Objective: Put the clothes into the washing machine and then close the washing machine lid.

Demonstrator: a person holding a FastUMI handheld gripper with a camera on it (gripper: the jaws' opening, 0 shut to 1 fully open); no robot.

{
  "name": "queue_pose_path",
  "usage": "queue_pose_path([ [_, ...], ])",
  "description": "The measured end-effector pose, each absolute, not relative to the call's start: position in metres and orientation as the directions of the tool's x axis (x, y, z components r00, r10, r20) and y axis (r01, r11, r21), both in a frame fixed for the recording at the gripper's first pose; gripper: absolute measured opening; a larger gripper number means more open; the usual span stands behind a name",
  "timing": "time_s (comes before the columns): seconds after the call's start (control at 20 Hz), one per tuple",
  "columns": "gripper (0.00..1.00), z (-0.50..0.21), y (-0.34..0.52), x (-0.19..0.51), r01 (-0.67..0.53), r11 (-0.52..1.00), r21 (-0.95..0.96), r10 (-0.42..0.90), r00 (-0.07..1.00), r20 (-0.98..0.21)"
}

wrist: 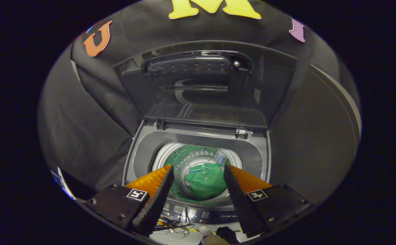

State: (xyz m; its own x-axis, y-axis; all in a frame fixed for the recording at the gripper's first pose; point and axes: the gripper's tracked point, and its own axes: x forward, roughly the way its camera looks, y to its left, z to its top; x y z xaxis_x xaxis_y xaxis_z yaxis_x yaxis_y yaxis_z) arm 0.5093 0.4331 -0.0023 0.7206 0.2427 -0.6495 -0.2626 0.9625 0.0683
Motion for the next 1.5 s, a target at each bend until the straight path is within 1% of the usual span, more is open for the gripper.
queue_pose_path([
  [0.35, 0.92, 0.033, 0.432, 0.518, -0.258, 0.965, 0.051, 0.242, 0.793, -0.560],
  [0.55, 0.92, 0.071, 0.433, 0.517, -0.250, 0.967, 0.036, 0.235, 0.836, -0.496],
  [0.85, 0.92, 0.131, 0.442, 0.539, -0.233, 0.972, 0.025, 0.224, 0.896, -0.384],
  [1.2, 0.92, 0.183, 0.457, 0.575, -0.194, 0.980, 0.052, 0.200, 0.923, -0.330],
  [1.5, 0.92, 0.200, 0.468, 0.615, -0.158, 0.985, 0.063, 0.170, 0.924, -0.342],
])
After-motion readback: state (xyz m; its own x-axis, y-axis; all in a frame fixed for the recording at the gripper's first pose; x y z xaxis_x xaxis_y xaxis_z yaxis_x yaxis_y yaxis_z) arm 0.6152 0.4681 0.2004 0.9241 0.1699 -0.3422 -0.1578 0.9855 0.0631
